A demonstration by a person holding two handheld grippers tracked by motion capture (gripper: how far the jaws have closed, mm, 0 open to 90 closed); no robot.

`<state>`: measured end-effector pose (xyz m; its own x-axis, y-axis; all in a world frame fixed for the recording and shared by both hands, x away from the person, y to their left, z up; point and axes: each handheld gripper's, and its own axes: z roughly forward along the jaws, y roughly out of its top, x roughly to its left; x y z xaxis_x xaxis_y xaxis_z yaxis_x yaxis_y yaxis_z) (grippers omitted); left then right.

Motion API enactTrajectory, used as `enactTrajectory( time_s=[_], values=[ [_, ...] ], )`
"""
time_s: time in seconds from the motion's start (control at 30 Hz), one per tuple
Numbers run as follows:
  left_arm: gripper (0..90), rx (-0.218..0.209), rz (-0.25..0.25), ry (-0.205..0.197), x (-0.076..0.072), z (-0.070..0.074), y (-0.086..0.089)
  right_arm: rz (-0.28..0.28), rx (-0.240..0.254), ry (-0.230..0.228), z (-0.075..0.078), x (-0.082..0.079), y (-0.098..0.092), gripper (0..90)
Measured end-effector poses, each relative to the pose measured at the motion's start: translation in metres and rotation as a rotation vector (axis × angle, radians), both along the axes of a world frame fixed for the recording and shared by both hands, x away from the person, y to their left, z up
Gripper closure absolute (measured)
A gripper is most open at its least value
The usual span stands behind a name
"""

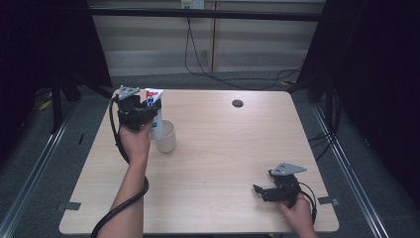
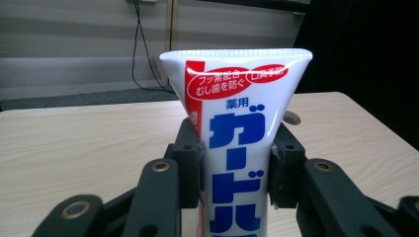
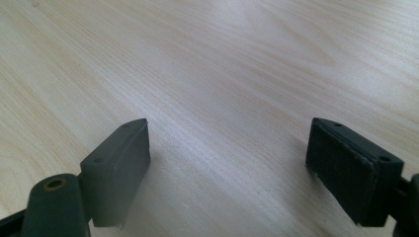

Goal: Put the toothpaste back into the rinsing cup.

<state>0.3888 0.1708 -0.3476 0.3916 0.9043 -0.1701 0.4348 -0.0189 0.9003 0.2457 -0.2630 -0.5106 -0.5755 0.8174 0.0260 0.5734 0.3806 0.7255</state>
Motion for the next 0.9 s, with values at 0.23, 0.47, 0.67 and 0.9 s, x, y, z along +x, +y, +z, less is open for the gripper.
enactTrajectory(
  time_s=[0.23,0.47,0.67,0.9],
  values=[
    [64.8,0.002,-0.002,-0.006,0.003,-0.002,-0.002,0.001,0.000,-0.001,0.000,0.000,0.000,16.6],
    [64.7,-0.010,-0.001,-0.018,0.007,-0.005,-0.004,0.002,0.000,-0.002,0.000,0.000,0.000,16.6],
    [64.6,-0.007,0.004,-0.039,0.010,-0.006,-0.006,0.000,0.000,0.000,0.000,0.000,0.000,16.6],
    [64.4,-0.008,0.006,-0.039,0.013,-0.012,-0.008,-0.001,0.000,0.001,0.000,0.000,0.000,16.6]
  ],
)
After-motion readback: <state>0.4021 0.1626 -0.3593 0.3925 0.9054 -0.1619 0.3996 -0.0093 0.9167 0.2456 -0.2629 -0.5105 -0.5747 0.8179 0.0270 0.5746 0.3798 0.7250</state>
